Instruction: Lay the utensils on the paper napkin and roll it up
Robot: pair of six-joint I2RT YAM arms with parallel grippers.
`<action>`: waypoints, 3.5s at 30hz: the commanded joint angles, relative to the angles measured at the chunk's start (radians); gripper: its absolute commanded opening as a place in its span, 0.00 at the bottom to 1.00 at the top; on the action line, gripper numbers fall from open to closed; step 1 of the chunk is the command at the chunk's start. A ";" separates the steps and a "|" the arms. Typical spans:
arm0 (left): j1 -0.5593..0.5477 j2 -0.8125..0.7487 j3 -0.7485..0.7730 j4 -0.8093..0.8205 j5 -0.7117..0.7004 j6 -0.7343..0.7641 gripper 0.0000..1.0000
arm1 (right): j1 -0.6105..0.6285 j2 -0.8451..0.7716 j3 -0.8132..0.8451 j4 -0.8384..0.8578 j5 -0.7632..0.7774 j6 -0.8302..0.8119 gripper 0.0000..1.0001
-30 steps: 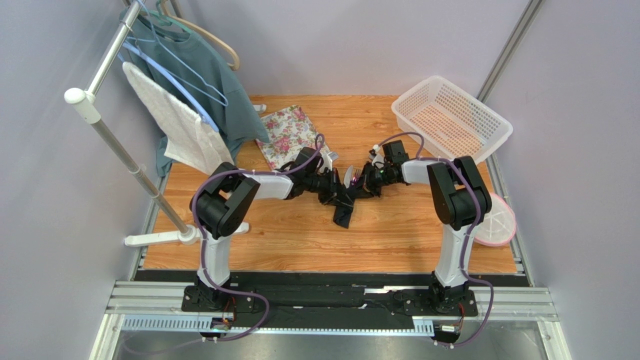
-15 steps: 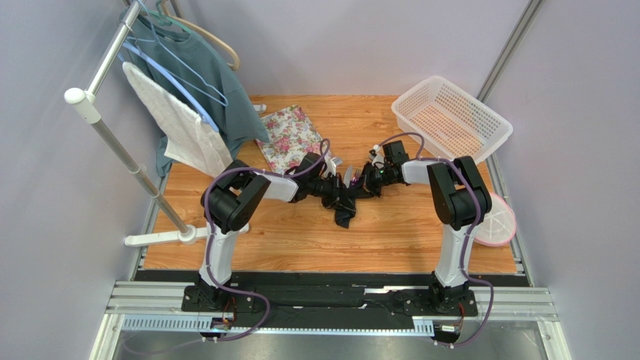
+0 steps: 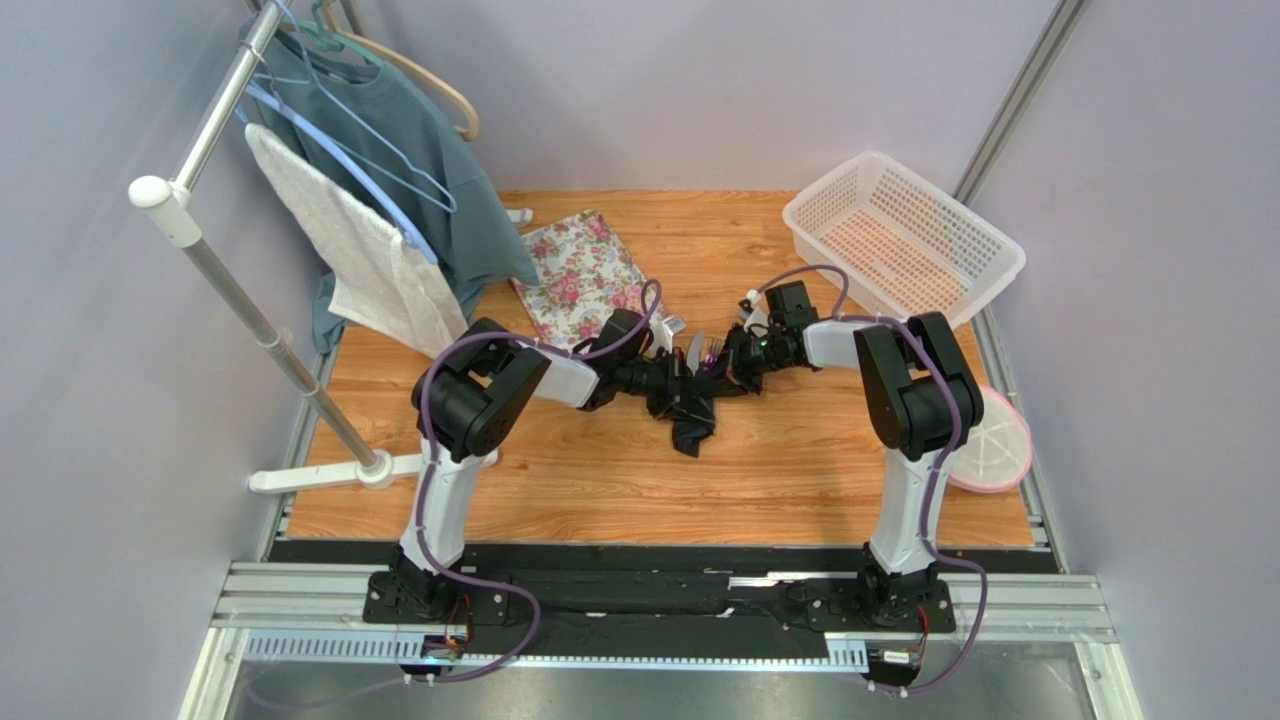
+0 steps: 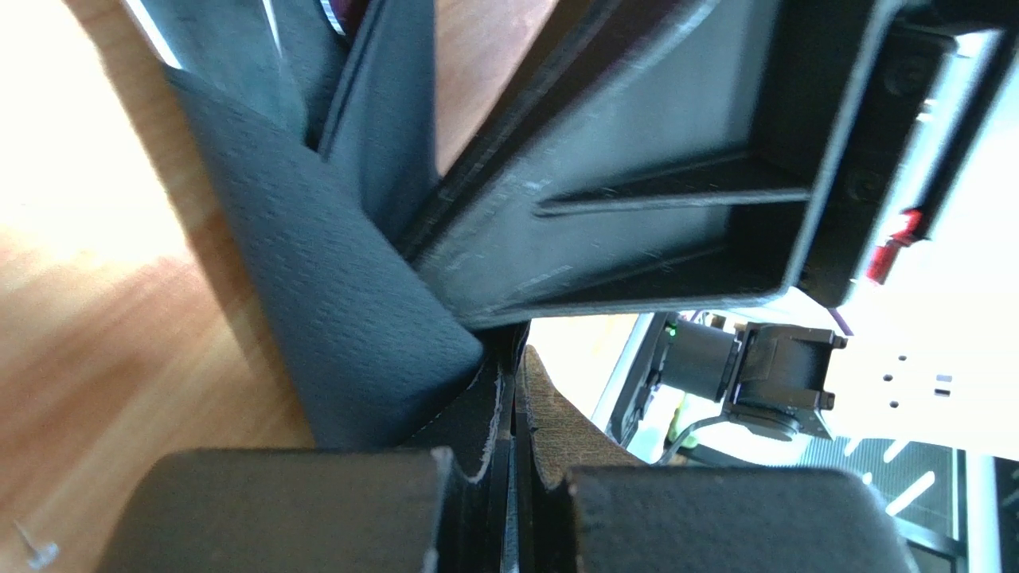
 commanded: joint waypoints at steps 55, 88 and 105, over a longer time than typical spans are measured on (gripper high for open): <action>0.019 0.047 -0.058 0.194 0.144 -0.031 0.64 | -0.062 -0.116 0.019 -0.364 0.062 -0.302 0.00; 0.028 -0.154 -0.159 0.188 0.186 -0.040 0.35 | -0.060 -0.150 -0.057 -0.334 0.162 -0.328 0.00; 0.031 -0.032 -0.125 -0.183 0.132 0.202 0.10 | -0.060 -0.145 -0.025 -0.345 0.152 -0.339 0.00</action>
